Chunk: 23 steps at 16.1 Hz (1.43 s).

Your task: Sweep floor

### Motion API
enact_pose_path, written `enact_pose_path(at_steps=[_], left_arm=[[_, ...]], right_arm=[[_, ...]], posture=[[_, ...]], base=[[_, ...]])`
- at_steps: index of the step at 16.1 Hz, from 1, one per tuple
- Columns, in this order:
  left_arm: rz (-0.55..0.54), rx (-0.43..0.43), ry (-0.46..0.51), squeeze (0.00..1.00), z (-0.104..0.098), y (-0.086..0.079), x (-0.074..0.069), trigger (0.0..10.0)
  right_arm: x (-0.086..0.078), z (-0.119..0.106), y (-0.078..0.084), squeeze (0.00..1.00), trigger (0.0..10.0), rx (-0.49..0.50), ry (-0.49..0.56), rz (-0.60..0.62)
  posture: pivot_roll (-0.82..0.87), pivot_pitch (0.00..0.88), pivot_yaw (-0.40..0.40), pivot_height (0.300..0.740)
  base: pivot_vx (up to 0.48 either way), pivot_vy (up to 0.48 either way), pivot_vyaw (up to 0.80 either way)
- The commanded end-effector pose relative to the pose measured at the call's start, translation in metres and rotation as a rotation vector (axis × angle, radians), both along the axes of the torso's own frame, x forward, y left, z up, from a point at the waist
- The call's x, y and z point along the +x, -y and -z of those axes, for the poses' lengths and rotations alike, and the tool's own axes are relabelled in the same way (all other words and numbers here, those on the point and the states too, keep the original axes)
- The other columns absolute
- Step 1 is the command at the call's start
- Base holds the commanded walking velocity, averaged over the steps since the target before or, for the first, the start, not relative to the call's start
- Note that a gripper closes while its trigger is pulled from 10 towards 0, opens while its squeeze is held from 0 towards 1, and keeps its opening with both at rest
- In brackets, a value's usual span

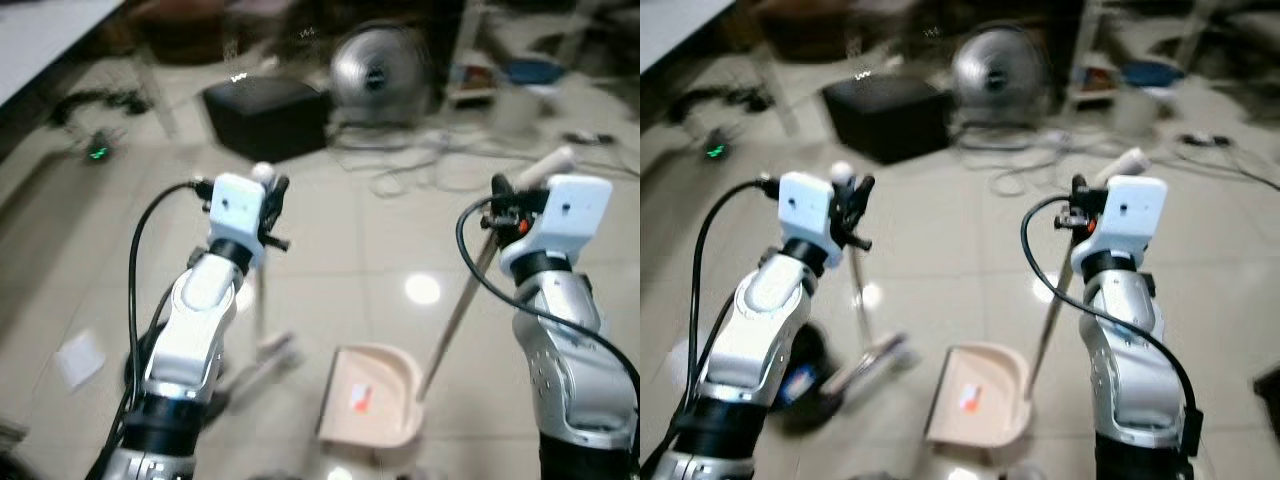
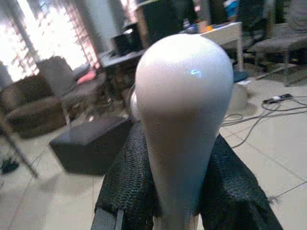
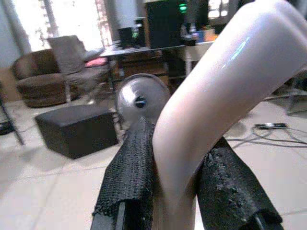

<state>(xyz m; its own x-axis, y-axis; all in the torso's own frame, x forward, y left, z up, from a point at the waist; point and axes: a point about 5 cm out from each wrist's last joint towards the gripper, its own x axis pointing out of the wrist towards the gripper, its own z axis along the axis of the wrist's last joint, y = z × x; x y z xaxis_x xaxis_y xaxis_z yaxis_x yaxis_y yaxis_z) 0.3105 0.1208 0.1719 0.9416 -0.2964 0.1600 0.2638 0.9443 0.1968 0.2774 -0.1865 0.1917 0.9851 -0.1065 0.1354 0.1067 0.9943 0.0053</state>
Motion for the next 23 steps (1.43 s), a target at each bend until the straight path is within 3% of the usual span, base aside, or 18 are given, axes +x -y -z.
enact_pose_path(at_steps=[1, 8, 13, 17, 20, 23], left_arm=[[0.004, -0.01, 0.049, 0.0, -0.01, 0.0, -0.002, 10.0], [-0.057, -0.005, 0.06, 0.0, -0.011, -0.009, 0.0, 10.0], [-0.067, 0.003, 0.053, 0.0, -0.01, -0.013, -0.001, 10.0], [-0.042, 0.002, 0.045, 0.0, -0.01, -0.007, 0.001, 10.0], [-0.014, 0.001, 0.035, 0.0, -0.008, 0.001, 0.002, 10.0], [-0.027, -0.041, -0.023, 0.0, 0.0, 0.002, 0.005, 10.0]], right_arm=[[-0.001, -0.008, 0.003, 0.0, 10.0, -0.029, 0.036, 0.005], [-0.001, -0.007, -0.01, 0.0, 10.0, 0.009, 0.039, -0.091], [-0.001, -0.002, -0.02, 0.0, 10.0, -0.009, 0.011, -0.155], [0.0, -0.003, -0.013, 0.0, 10.0, 0.008, 0.029, -0.089], [0.003, -0.006, -0.008, 0.0, 10.0, -0.094, 0.048, -0.05], [0.005, -0.007, -0.001, 0.0, 10.0, -0.101, 0.063, -0.054]], posture=[[-0.09, 0.077, 0.064, 0.74], [-0.08, 0.08, 0.061, 0.74], [-0.07, 0.078, 0.065, 0.74], [-0.07, 0.08, 0.082, 0.74], [-0.07, 0.087, 0.085, 0.74], [-0.06, 0.104, 0.087, 0.74]], base=[[0.368, 0.0, 0.0], [0.368, 0.0, 0.0], [0.369, 0.0, 0.8], [0.368, 0.0, 0.0], [0.244, 0.0, 0.0], [0.0, 0.0, 0.0]])
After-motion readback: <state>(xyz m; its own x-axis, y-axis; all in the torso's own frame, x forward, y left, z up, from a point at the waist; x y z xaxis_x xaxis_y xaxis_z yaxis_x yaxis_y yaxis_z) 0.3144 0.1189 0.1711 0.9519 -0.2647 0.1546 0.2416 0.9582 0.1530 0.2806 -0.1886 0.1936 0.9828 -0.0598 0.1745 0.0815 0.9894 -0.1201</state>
